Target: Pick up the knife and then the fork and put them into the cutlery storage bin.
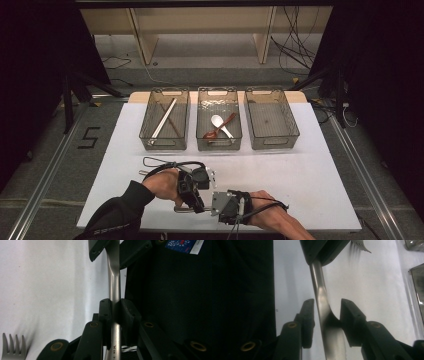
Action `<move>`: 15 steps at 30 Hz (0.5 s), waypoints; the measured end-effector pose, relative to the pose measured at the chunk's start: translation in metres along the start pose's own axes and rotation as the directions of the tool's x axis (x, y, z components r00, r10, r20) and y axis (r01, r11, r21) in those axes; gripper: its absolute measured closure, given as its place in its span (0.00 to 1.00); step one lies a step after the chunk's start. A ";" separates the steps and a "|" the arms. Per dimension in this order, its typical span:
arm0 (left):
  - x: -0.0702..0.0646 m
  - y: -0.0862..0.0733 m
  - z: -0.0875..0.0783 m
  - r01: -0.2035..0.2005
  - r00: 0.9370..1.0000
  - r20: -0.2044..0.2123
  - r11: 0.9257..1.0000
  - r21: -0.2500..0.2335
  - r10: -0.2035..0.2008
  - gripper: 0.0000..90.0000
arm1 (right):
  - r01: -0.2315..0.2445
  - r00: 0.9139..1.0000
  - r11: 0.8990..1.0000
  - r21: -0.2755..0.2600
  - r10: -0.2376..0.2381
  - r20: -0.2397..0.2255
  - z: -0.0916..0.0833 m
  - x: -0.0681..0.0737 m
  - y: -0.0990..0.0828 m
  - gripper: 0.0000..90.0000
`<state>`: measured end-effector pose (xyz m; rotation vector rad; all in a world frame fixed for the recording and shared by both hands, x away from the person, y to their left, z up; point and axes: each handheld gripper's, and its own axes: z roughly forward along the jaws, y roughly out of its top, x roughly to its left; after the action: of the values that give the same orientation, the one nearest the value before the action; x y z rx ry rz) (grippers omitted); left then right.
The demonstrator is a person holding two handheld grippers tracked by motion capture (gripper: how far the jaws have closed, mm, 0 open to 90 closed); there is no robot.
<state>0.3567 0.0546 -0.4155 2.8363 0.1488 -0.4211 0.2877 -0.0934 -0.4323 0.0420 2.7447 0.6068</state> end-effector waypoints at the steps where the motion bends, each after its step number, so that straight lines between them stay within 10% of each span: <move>1: 0.000 0.000 0.000 -0.001 1.000 0.005 1.000 0.002 0.001 0.88 | -0.002 1.000 1.000 0.001 0.002 -0.001 0.000 0.000 0.000 0.75; 15: 0.002 0.000 0.000 0.000 1.000 0.027 1.000 -0.006 0.000 0.88 | 0.067 0.998 0.998 0.004 -0.067 0.002 0.000 0.003 -0.001 0.80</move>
<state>0.3584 0.0548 -0.4160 2.8229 0.1445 -0.4587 0.2845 -0.0944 -0.4336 -0.0483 2.7333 0.5834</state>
